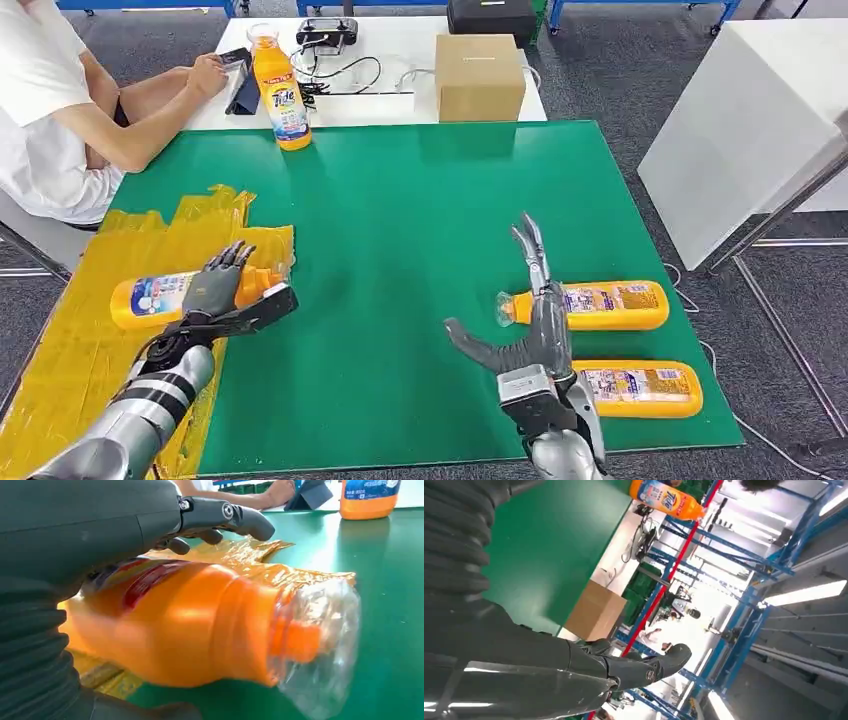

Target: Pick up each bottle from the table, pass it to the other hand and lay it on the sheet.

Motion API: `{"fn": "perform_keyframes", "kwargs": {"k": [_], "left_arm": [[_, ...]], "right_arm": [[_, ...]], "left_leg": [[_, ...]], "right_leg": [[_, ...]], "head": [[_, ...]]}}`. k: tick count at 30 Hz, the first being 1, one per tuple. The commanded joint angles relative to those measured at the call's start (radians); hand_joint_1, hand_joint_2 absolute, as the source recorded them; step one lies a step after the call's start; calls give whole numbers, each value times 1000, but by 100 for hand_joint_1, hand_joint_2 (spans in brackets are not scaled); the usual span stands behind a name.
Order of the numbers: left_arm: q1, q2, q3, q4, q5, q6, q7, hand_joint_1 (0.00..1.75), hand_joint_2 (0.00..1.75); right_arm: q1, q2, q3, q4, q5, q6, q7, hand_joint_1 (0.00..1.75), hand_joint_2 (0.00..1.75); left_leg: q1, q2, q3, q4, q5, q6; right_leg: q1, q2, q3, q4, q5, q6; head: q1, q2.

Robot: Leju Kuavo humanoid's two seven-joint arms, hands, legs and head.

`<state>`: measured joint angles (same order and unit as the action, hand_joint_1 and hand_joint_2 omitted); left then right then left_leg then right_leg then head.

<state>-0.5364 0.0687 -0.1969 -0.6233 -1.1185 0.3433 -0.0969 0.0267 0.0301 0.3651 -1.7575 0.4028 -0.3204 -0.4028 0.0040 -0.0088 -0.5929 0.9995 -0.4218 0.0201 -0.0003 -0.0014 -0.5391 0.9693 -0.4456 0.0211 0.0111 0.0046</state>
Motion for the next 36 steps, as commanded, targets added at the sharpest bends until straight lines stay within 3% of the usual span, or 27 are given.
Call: {"fn": "perform_keyframes", "kwargs": {"k": [1,6,12,14,19,26,29,33,36], "left_arm": [[24,-28,53,0,68,4,-47,0,175],[82,-44,70,-155,180,24,-108,0,175],[95,-46,77,-187,217,20,-130,0,175],[133,-54,77,-297,318,-1,-196,0,175],[267,-21,29,-676,474,-75,-217,0,175],[342,-2,10,-894,583,-139,-260,0,175],[388,-17,6,-958,651,-177,-294,0,175],[473,-41,31,-1056,802,-280,-346,0,175],[485,-49,39,-1069,831,-303,-354,0,175]], "right_arm": [[-33,-4,8,65,-1,0,6,0,175],[-21,-1,2,68,0,-9,8,0,175],[-19,0,0,65,1,-12,8,0,175],[-8,0,-7,60,5,-22,8,0,175],[35,-8,-35,18,22,-45,3,0,175],[63,-15,-69,-10,61,-64,5,0,175],[55,-96,-74,3,297,-53,123,0,175],[63,-196,-119,-2,487,6,243,0,175],[62,-212,-132,0,513,27,266,0,175]], "left_leg": [[0,2,3,-1,-1,-1],[1,2,3,-1,-1,-1],[1,2,2,-1,-1,0],[1,2,0,0,-1,0],[1,2,-1,0,-1,-1],[1,2,-4,0,-1,-1],[1,2,-3,0,-1,0],[1,2,0,0,-2,0],[0,2,-1,0,-2,0]], "right_leg": [[0,2,2,-2,0,0],[0,1,2,-2,0,0],[1,1,2,-2,-1,1],[0,2,0,-1,0,0],[1,1,-2,-1,-1,0],[0,1,-5,0,0,0],[0,1,-4,-1,-1,0],[0,1,0,-3,-1,1],[0,1,-1,-2,-1,1]], "head": [[0,0],[0,0],[0,0],[0,0],[0,0],[0,0],[0,0],[0,0],[0,0]]}}
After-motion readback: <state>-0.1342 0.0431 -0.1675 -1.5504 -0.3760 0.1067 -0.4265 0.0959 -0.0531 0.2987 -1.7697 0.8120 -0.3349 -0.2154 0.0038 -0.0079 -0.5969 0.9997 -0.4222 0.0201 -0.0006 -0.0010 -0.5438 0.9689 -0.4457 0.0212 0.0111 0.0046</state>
